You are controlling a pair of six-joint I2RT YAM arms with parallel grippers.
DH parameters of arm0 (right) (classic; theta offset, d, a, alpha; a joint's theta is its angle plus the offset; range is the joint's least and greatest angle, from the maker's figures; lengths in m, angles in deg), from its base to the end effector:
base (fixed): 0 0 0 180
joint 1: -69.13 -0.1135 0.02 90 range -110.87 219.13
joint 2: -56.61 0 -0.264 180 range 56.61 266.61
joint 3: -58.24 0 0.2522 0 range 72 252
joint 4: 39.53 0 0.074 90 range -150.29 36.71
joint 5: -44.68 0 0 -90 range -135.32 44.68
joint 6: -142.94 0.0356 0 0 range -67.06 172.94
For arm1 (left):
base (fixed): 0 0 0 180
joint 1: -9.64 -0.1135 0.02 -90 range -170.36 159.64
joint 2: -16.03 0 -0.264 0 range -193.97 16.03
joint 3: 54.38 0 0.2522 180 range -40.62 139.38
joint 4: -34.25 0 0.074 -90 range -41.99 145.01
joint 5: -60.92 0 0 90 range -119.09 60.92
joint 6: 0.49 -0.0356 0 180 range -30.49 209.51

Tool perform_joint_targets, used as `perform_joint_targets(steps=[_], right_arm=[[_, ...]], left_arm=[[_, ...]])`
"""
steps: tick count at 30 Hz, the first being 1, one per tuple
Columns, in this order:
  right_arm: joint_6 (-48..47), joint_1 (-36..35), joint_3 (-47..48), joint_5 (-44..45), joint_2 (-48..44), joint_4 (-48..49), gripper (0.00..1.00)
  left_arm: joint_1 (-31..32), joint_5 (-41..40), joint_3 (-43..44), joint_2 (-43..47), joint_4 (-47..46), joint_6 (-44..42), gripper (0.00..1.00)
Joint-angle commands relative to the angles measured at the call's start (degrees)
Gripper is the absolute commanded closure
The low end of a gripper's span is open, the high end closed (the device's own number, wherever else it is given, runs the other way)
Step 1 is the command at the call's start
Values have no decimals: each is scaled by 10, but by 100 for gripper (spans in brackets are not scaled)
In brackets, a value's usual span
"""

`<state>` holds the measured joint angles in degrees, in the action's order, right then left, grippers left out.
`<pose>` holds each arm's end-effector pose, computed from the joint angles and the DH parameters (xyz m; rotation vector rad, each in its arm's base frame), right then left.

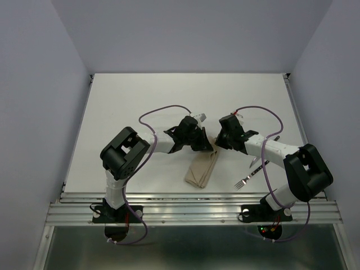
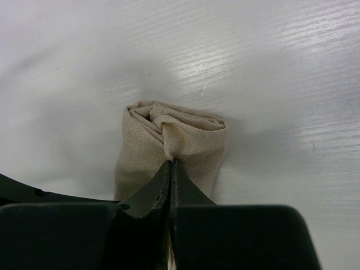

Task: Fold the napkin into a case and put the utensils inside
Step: Stuff the top corner of the smaller-rectangle-folded napkin into the folded napkin.

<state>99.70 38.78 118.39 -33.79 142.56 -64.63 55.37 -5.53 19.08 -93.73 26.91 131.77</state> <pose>0.2600 0.1440 0.1826 0.4393 2.4272 0.3510 0.2731 -0.3005 0.1610 0.3542 2.3038 -1.2942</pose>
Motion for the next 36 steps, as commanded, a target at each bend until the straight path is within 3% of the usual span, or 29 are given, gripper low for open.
perform_joint_targets(steps=[1, 15, 18, 19, 22, 31, 36], right_arm=[[4, 3, 8, -5, -4, 19, 99], [3, 3, 6, -7, 5, 20, 99], [3, 3, 7, -6, 8, 21, 94], [3, 3, 7, -5, 9, 20, 86], [-2, 3, 11, 1, 11, 18, 78], [-26, 3, 84, 42, -45, -89, 71], [-25, 3, 72, 59, -89, -104, 69]], left_arm=[[7, 10, 29, 2, -10, -7, 100], [10, 20, 48, -79, -46, 13, 100], [12, 17, 49, -82, -46, 14, 100], [12, 16, 51, -83, -46, 13, 100], [11, 19, 49, -74, -46, 13, 100], [11, 30, 71, -15, 44, -12, 100], [11, 36, 62, 15, 59, -13, 100]])
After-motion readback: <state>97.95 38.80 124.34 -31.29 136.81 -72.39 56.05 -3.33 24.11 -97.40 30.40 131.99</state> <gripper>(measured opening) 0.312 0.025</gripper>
